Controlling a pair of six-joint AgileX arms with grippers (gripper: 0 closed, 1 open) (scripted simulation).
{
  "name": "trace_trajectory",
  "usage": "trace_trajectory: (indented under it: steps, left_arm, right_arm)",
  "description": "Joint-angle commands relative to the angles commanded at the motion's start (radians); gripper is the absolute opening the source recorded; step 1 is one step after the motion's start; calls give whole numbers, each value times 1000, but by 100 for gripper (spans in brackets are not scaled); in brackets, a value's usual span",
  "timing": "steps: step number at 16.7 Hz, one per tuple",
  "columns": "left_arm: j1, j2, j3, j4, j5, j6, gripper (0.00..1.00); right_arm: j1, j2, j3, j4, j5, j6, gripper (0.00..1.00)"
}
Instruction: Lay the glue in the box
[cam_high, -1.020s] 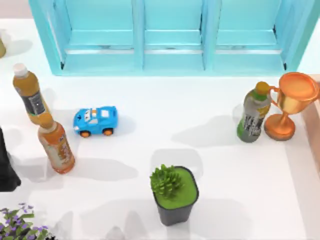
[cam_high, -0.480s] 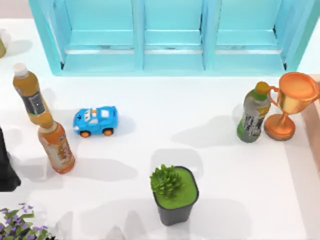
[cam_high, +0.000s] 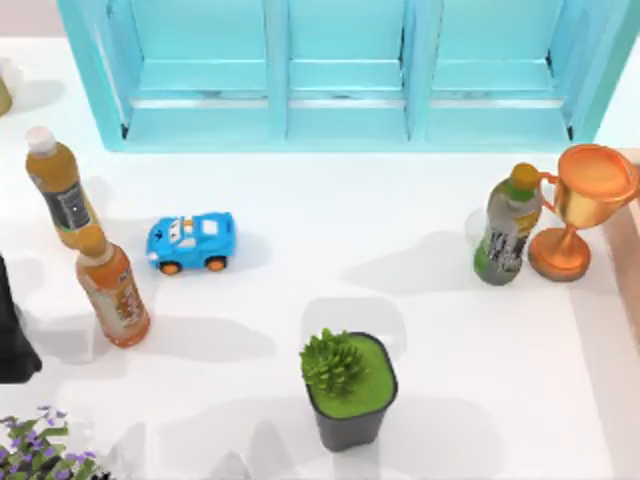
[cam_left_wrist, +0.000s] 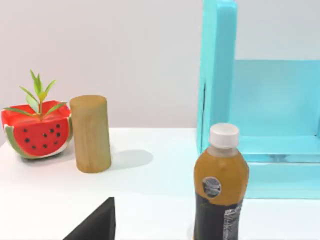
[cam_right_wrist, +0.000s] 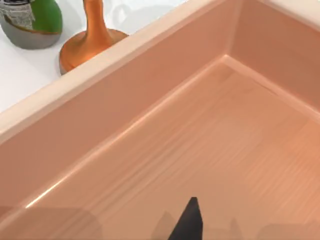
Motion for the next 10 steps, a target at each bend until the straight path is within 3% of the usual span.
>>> trace_trajectory:
  steps: [4,10]
  left_arm:
    - [0,0,0,0,0,0,100]
    - [0,0,0,0,0,0,100]
  right_arm:
    - [0,0,0,0,0,0,98]
    - [0,0,0,0,0,0,100]
